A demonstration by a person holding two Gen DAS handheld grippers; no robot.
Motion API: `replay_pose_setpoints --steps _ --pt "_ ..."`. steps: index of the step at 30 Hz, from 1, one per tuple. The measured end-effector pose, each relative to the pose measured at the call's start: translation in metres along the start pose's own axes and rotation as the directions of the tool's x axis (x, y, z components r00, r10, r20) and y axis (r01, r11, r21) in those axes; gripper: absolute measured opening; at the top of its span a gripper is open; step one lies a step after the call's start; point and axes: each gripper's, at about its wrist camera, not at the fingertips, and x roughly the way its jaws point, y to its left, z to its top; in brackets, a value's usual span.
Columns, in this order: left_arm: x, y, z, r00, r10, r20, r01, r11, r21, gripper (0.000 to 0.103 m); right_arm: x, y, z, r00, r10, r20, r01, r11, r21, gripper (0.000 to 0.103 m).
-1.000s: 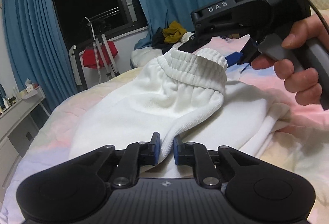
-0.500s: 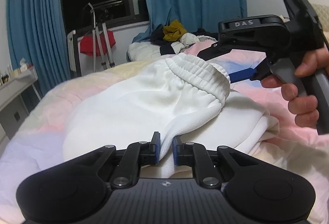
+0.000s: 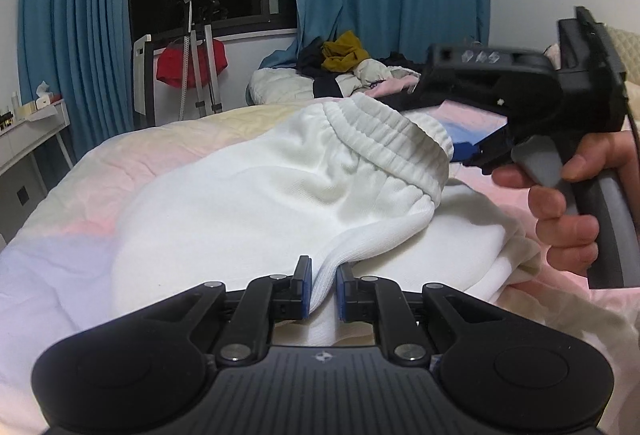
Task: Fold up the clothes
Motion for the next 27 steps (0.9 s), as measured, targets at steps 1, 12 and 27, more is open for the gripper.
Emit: replay_pose_setpoints --steps 1,12,27 --pt "-0.001 0.000 0.000 1.000 -0.002 0.000 0.002 1.000 -0.001 0.013 -0.002 -0.001 0.001 1.000 0.019 0.014 -0.019 1.000 0.009 0.086" --pt "-0.016 -0.002 0.000 0.997 -0.024 0.069 0.024 1.000 -0.004 0.013 0.040 0.058 -0.036 0.956 -0.290 -0.036 0.249 0.873 -0.419 0.062" --pt "-0.018 -0.050 -0.008 0.986 -0.162 0.041 0.160 0.986 0.052 0.015 -0.025 0.030 -0.034 0.875 -0.484 0.016 0.471 0.843 -0.262 0.054"
